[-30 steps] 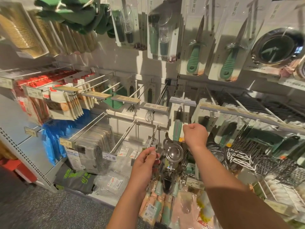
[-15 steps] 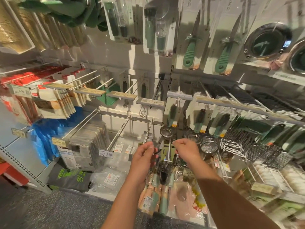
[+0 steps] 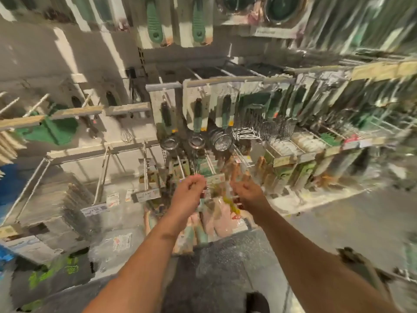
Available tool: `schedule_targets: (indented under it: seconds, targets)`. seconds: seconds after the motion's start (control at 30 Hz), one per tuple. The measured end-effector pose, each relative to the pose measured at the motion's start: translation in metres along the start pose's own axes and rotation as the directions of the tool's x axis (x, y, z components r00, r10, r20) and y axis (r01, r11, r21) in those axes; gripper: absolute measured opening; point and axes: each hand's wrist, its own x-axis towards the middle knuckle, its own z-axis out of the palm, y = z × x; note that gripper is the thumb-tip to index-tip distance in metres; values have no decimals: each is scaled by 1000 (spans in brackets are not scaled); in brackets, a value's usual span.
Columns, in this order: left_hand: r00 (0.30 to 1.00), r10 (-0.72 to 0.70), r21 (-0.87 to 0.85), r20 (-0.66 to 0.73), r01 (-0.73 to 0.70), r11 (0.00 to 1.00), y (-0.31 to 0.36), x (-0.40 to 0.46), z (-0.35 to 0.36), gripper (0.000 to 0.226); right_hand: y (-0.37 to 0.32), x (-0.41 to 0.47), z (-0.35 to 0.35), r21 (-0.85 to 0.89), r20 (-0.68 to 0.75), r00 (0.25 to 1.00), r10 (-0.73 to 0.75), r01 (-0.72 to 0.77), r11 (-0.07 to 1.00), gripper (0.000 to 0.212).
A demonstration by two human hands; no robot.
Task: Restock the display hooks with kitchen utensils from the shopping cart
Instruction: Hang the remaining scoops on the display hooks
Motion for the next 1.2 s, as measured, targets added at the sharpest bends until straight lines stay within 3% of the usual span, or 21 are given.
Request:
schedule_targets:
  seconds: [0.27, 0.37, 0.7, 0.97, 1.2]
  targets:
    - [971, -11, 236, 239, -47, 971, 3, -13, 105, 11, 33, -53, -113, 41, -160, 984, 79, -74, 996, 27]
    - [937, -25, 300, 348, -86, 950, 2, -17, 168, 22, 52, -71, -169, 59, -219, 970, 105, -95, 994, 32]
    - [802, -127, 409, 584, -156, 899, -26, -73, 411, 20, 155, -146, -386, 271, -486, 821, 300, -185, 945, 30]
    - [649, -217, 492, 729, -277, 826, -48, -109, 549, 31, 206, -213, -508, 390, -635, 639, 434, -220, 894, 39]
    - [492, -272, 495, 827, -410, 766, -59, -113, 656, 17, 251, -237, -562, 436, -804, 362, 472, -181, 882, 32]
